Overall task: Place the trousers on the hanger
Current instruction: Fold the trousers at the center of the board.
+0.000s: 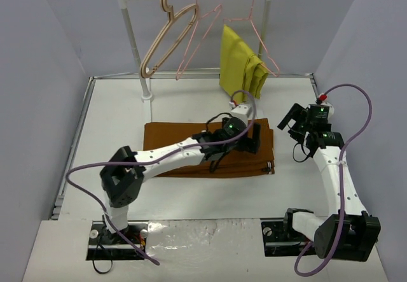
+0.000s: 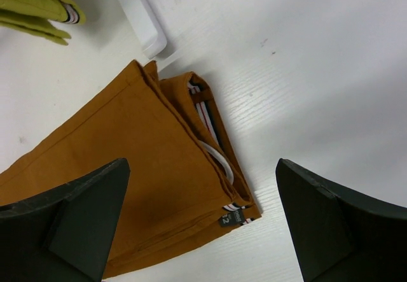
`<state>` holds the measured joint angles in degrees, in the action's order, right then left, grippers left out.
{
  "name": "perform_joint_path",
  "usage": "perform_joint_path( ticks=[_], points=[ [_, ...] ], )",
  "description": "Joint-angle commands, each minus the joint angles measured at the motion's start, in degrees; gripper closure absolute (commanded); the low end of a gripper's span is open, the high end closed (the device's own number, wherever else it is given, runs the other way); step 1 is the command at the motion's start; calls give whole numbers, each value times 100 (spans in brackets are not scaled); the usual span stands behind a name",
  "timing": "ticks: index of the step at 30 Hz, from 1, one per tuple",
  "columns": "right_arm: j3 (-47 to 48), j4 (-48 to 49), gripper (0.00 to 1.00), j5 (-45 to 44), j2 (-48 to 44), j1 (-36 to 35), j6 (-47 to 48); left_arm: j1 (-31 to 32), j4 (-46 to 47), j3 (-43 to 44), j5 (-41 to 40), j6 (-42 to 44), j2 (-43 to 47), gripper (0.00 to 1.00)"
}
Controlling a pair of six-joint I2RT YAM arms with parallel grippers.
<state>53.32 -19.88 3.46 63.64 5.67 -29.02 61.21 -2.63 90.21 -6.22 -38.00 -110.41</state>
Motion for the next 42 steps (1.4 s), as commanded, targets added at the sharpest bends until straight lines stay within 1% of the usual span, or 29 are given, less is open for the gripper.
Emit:
perform_joint_path(
  ticks=[1,2,3,4,5,6,7,8,9,10,11,12,13,14,15,17,20,23,26,29,30,31,32,33,35,37,39,40,42],
  points=[
    [-50,238,5,172,17,-250,98,-574,-290,-669,-187,-356,1143,15],
    [-85,282,5,181,35,-346,63,-706,-447,-924,-169,-427,1553,18],
    [-111,326,7,172,61,-565,-16,-846,-570,-1414,-178,-497,1766,19],
    [-129,440,8,94,113,-811,-60,-1126,-702,-1654,-178,-602,1969,21],
    [-198,519,9,50,149,-987,-113,-1268,-938,-1909,-187,-638,2397,23],
    [-243,633,9,49,201,-1381,-165,-1409,-1054,-2407,-204,-656,2619,24],
    [-287,774,9,171,306,-1576,-175,-1636,-1168,-2673,-222,-674,2804,25],
    [-322,1036,10,207,368,-1778,-209,-1769,-1352,-2937,-248,-691,3189,27],
    [-374,1143,11,199,447,-1971,-271,-1892,-1458,-3183,-222,-717,3366,31],
    [-392,1266,11,190,622,-2382,-315,-2015,-1538,-3664,-205,-761,3507,33],
    [-393,1476,13,120,711,-2604,-333,-2260,-1625,-3895,-187,-823,3796,35],
    [-349,1539,13,50,825,-2798,-342,-2384,-1661,-4115,-126,-884,3921,40],
    [-331,1618,14,-12,1052,-3156,-376,-2499,-1661,-4317,-108,-946,4018,43],
    [-322,1758,16,-117,1159,-3299,-403,-2726,-1635,-4720,-82,-1094,4193,47],
    [-374,1820,17,-170,1273,-3388,-464,-2833,-1592,-4889,6,-1157,4255,51],
    [-541,2144,23,-188,1537,-3441,-745,-2992,-1398,-5345,42,-1376,4326,53],
    [-954,2444,26,-189,1853,-3363,-1035,-3185,-1249,-5741,155,-1736,4152,58],
    [-1332,2427,26,-40,2109,-3187,-1246,-3326,-1090,-5918,691,-1782,3861,61],
    [-1849,2419,26,443,2074,-2451,-1536,-3309,-1221,-5945,1234,-1702,3607,65],
    [-2044,2033,23,568,1837,-2141,-1581,-3125,-1301,-5928,1456,-1790,3483,65],
    [-2054,1814,23,507,1758,-2071,-1572,-2993,-1275,-5910,1448,-1851,3474,65],
    [-2045,1473,21,367,1592,-1896,-1555,-2618,-1223,-5849,1404,-1921,3456,65],
    [-2036,1321,20,305,1512,-1773,-1520,-2405,-1135,-5762,1343,-2018,3343,65],
    [-2001,1111,20,278,1346,-1502,-1424,-2203,-1134,-5648,1221,-2036,3255,65],
    [-1861,943,19,190,1161,-1210,-1257,-1686,-1344,-5095,993,-1870,2948,65],
    [-1694,759,18,59,1046,-973,-950,-1403,-1781,-4464,842,-1607,2763,65],
    [-1396,757,16,93,871,-989,-703,-1366,-1994,-4180,693,-1492,2858,65],
    [-1316,792,15,145,800,-1067,-519,-1392,-2178,-4083,675,-1448,3093,65],
    [-1193,906,13,199,520,-1269,-421,-1716,-2171,-3941,551,-1403,3358,65]
  ],
)
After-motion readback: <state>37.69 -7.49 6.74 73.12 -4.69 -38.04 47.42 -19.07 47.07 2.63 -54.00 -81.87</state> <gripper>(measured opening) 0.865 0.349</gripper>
